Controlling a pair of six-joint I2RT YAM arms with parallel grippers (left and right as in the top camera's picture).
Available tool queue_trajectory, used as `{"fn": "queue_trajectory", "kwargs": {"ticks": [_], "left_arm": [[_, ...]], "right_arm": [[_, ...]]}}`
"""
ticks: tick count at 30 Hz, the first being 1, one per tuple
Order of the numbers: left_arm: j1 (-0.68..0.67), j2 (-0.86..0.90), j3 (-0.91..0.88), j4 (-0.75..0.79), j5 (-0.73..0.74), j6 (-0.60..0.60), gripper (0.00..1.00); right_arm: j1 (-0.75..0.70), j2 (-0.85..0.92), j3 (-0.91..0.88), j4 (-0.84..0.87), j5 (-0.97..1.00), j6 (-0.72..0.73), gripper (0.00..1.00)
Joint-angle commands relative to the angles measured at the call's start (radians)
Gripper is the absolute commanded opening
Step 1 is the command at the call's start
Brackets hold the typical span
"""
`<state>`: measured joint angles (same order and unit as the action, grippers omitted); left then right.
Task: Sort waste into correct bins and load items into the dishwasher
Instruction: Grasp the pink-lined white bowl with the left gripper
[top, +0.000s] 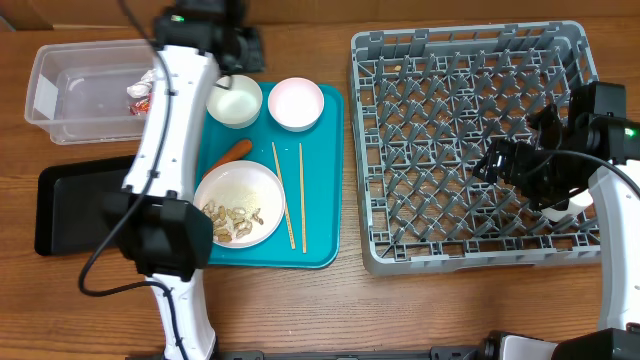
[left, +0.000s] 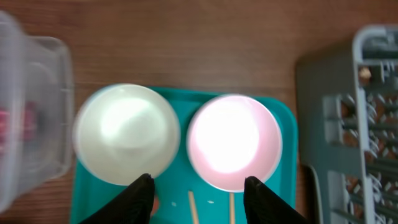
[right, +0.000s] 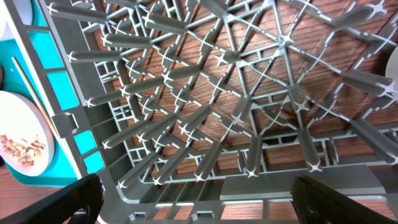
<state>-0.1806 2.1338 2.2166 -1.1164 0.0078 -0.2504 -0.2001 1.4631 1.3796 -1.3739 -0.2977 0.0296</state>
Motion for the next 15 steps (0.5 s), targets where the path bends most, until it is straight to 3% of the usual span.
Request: {"fn": "queue_trajectory", "kwargs": {"ticks": [1, 7, 15], "left_arm": [[-0.058, 0.009, -0.067, 0.016, -0.015, 0.027, 0.48], [-0.123, 0.034, -0.117, 0.04, -0.018, 0.039, 0.47], [-0.183, 0.097, -0.118, 0.052, -0.019, 0.16, 0.45]], "right_arm": [[0.005, -0.016, 0.023, 0.002, 0.01, -0.003, 1.0], [0.005, -0.016, 0.023, 0.002, 0.009, -0.003, 1.0], [0.005, -0.016, 0.023, 0.002, 0.009, -0.003, 1.0]]}}
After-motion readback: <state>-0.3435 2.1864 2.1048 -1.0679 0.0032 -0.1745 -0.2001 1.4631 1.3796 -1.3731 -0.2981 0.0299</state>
